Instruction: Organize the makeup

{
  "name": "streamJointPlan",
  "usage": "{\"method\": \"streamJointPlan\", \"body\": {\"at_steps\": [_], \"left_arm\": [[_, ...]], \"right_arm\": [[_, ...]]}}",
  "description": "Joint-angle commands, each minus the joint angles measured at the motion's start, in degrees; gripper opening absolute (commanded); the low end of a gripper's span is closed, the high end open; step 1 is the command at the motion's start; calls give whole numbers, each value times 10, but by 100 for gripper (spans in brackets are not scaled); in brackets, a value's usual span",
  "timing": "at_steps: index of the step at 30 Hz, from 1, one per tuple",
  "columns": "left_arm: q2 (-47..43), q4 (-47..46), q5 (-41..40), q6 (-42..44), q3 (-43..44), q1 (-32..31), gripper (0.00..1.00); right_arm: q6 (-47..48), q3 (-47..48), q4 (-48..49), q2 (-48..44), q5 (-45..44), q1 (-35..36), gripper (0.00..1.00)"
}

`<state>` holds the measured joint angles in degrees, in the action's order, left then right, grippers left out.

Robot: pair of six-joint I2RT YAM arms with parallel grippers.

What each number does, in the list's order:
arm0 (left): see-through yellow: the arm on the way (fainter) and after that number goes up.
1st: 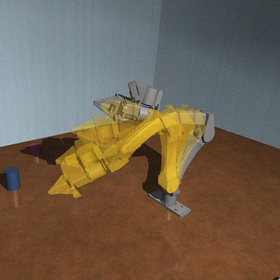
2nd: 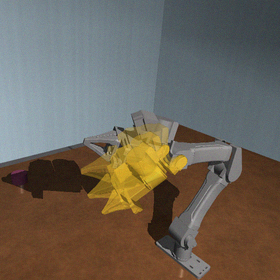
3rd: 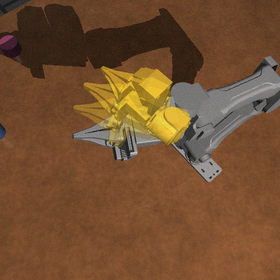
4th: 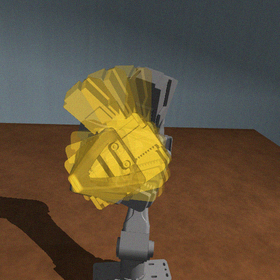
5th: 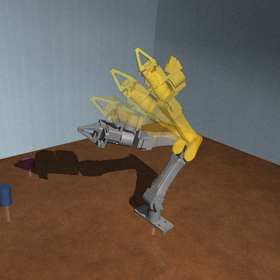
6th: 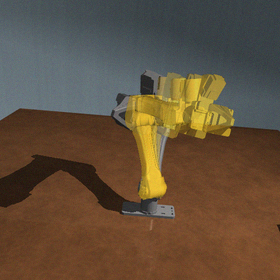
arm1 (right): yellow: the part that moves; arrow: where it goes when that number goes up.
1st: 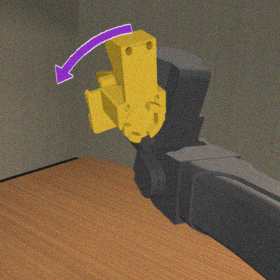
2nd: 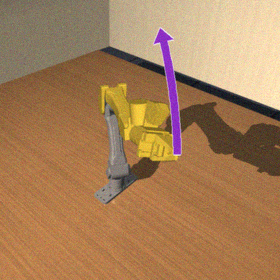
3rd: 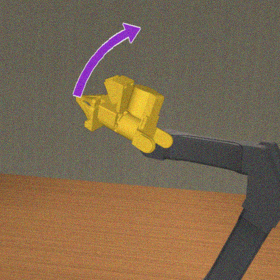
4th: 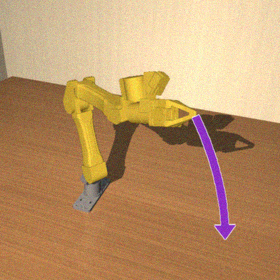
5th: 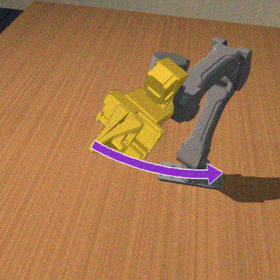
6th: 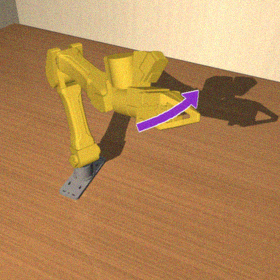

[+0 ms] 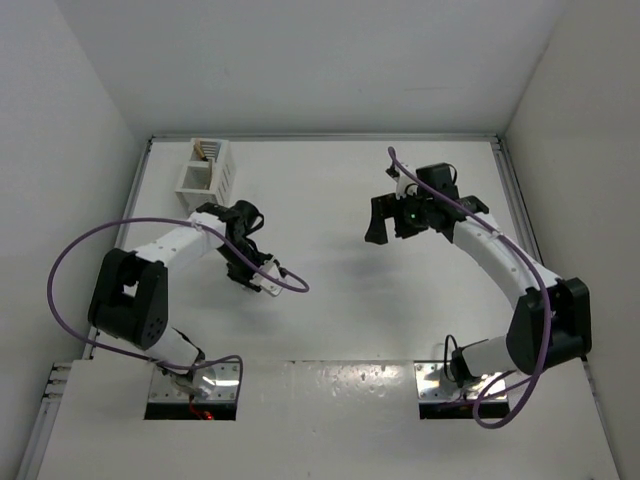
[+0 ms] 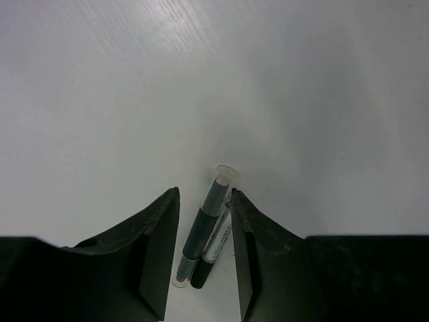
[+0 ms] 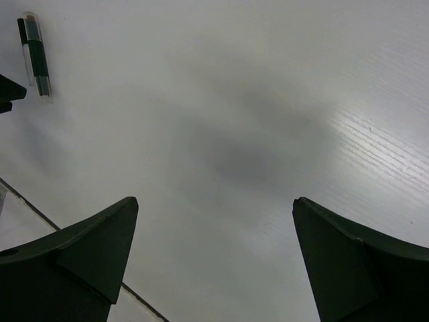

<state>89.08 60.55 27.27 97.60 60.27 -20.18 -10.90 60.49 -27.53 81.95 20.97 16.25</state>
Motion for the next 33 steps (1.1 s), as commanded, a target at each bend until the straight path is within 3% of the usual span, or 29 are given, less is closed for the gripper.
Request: {"method": "streamJointPlan", "body": {"at_steps": [1,5,17,27,33], "left_arm": [[-15,-37,-45,7,-30,-15,42],[-15,-42,-88,22,-42,-15,42],[19,-69,-81,-15,-47,-35,43],[25,-12,-73,-1,-40,-40,43],[36,-82,-85,-25,-61,-40,43]], "right_arm": [[12,-15,11,-36,-12,2,98],[13,-20,12,-40,-19,2,98],[28,5,4,-19,-23,2,100],[30,13,2,-5,-23,4,100],[35,13,-1,-7,-27,2,100]]}}
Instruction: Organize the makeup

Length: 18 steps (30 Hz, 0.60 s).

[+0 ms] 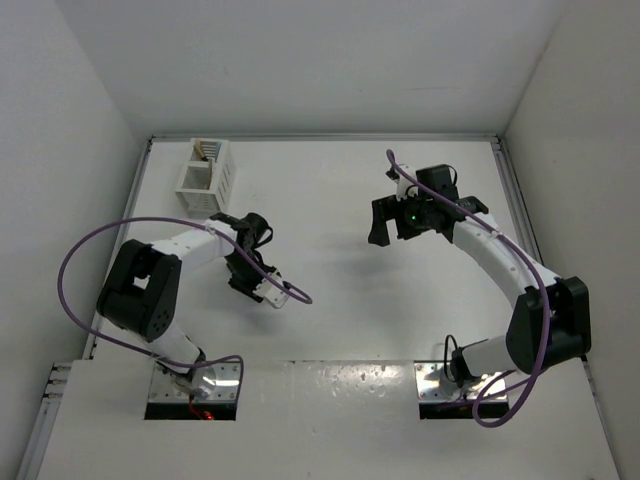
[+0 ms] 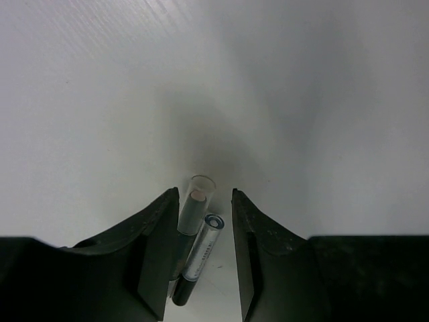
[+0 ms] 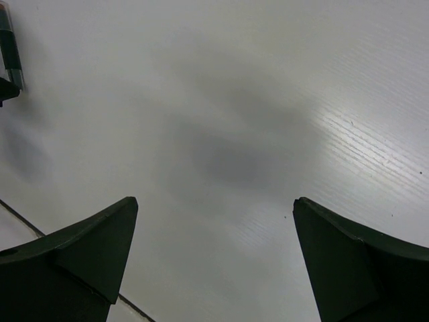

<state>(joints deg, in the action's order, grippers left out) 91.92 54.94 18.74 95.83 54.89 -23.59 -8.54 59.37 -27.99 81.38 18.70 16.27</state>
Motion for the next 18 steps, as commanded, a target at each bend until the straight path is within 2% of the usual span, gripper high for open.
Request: {"method": "streamJointPlan", "body": {"at_steps": [1,5,10,16,18], "left_arm": [[7,-47,1,-18,-8,-12,43],[19,-66,-15,-25,-13,-12,43],[25,-94,-27,-30,-30,-12,33],[25,-99,-45,-30,-35,-7,33],[30,-110,-50,-24,-35,-1,29]], "right_arm": [[12,24,3,-1,-3,2,100],[13,29,0,2,-3,0,100],[17,27,-1,-3,-6,2,100],[21,29,-4,-5,-6,0,100],[19,28,-5,-6,-7,2,100]]}}
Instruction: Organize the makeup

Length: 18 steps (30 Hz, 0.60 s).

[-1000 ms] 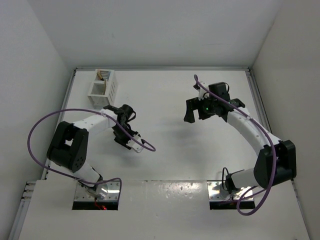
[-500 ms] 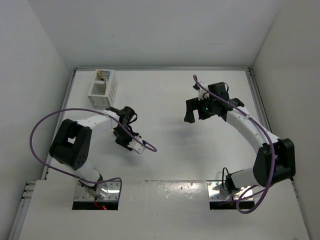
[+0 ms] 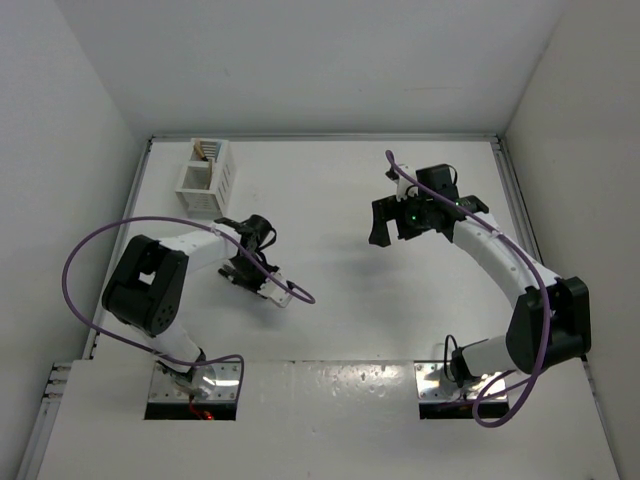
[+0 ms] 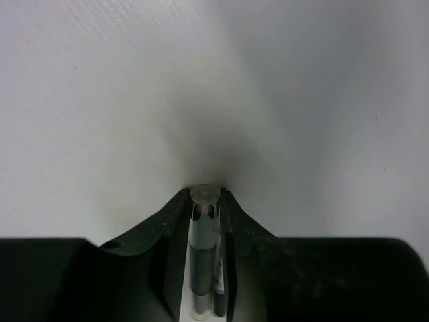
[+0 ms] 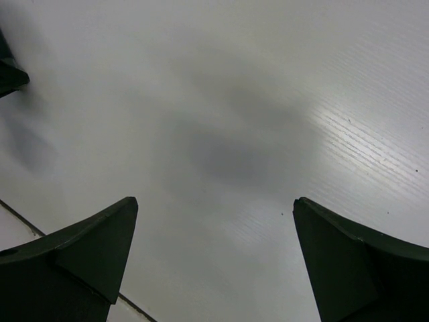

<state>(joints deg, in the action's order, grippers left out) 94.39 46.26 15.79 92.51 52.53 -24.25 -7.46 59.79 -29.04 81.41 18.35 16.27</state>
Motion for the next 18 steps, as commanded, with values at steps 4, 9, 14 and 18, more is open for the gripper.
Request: {"method": "streamJointPlan", "body": {"at_steps": [4,9,14,18], "left_arm": [[5,-41,-26,9,-11,5,14],[5,-54,-18,-14,41,5,4],[11,-59,39,-115,152,5,0],[33,-59,167,-361,336,79,0]], "right_arm": [[10,26,7,-6,-2,1,100],[10,24,6,-9,-2,2,100],[5,27,7,-9,-1,0,100],[5,30,8,-8,-1,1,100]]}}
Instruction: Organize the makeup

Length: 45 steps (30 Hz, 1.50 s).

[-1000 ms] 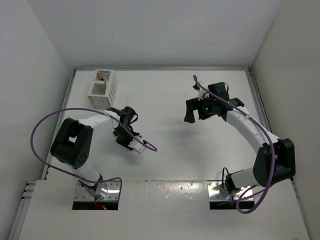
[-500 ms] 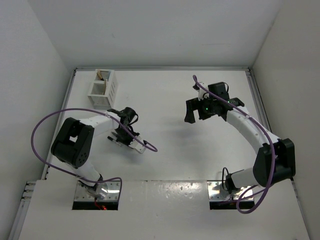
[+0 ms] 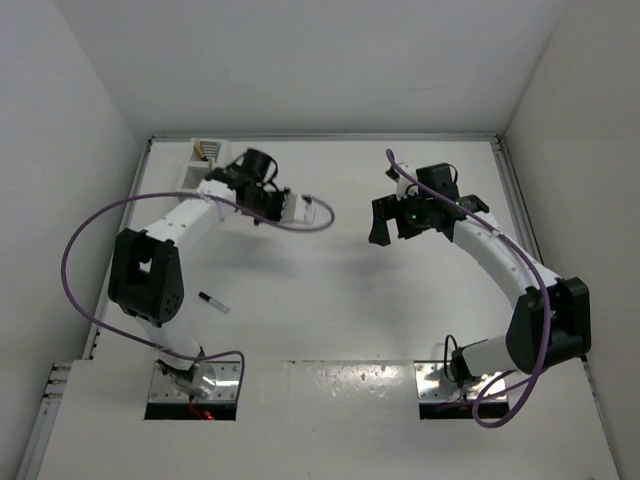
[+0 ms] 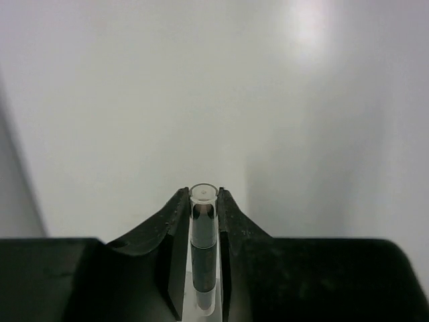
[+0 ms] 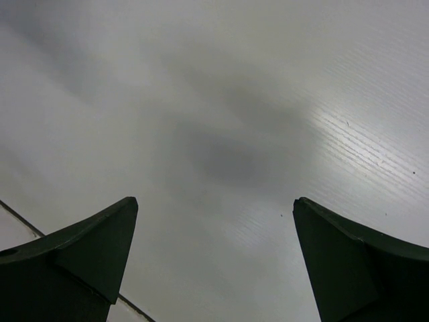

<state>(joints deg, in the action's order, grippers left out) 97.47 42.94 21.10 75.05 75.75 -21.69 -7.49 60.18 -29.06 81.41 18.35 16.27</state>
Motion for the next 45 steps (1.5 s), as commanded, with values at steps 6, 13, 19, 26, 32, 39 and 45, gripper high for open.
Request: {"method": "streamJointPlan", "body": {"at_steps": [6,13,19,26,32,39,45], "left_arm": [[30,-178,253,-535,265,225,0],[57,-441,249,-676,220,292,0],[131,-563,246,-717,220,302,0],[178,-595,205,-691,220,326,0],[173,-582,215,-662,200,331,0],[168,-566,215,-641,175,336,46],[141,-520,246,-634,222,355,64]], "right_arm": [[1,26,17,-1,12,3,100],[-12,34,35,25,26,5,100],[-5,64,15,48,21,6,100],[-3,76,1,58,12,5,100],[-8,95,1,73,13,8,100],[2,112,-14,78,18,9,100],[5,100,-12,63,18,12,100]]}}
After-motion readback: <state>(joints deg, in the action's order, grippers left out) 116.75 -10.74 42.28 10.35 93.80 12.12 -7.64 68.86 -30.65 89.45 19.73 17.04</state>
